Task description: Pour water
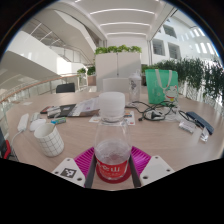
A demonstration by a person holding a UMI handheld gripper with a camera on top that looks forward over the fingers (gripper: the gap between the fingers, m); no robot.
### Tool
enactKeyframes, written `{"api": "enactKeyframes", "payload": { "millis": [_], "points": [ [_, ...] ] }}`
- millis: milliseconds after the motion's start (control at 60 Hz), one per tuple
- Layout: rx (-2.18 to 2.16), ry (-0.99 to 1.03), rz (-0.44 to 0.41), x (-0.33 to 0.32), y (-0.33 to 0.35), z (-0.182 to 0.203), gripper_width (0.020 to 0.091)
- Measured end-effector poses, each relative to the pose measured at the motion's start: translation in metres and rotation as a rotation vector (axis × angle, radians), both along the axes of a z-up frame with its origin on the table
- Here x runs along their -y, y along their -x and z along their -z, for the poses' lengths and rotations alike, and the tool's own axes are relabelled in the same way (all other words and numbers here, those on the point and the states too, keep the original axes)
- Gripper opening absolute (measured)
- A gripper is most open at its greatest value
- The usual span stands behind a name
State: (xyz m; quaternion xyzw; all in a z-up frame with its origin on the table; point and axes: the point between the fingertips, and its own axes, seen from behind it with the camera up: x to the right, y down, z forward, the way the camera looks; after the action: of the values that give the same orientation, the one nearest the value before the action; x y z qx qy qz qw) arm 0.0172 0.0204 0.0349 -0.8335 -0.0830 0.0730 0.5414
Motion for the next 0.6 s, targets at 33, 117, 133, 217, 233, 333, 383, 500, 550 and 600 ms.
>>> {"api": "enactKeyframes", "payload": {
  "millis": [33,117,133,217,233,333,383,500,550,600],
  "points": [
    [0.001,0.023,0.007,0.005,-0.002,0.0,0.0629],
    [-0.044,0.046,0.009,0.024,0.001,-0.012,0.0853],
    [-0.05,0.052,0.012,0.032,0.0,-0.014,0.0854],
    [-0.051,0.083,0.037,0.066,-0.006,-0.028,0.0836],
    [-0.048,0.086,0.045,0.073,-0.007,-0.032,0.0838],
    [-0.039,0.108,0.085,0.126,-0.004,-0.057,0.084],
    [-0.031,0.112,0.092,0.154,0.003,-0.074,0.084],
    [0.002,0.107,0.14,0.213,0.014,-0.111,0.0838],
    [0.014,0.112,0.151,0.234,0.02,-0.121,0.0838],
    [0.017,0.109,0.162,0.254,0.026,-0.133,0.084]
  ]
}}
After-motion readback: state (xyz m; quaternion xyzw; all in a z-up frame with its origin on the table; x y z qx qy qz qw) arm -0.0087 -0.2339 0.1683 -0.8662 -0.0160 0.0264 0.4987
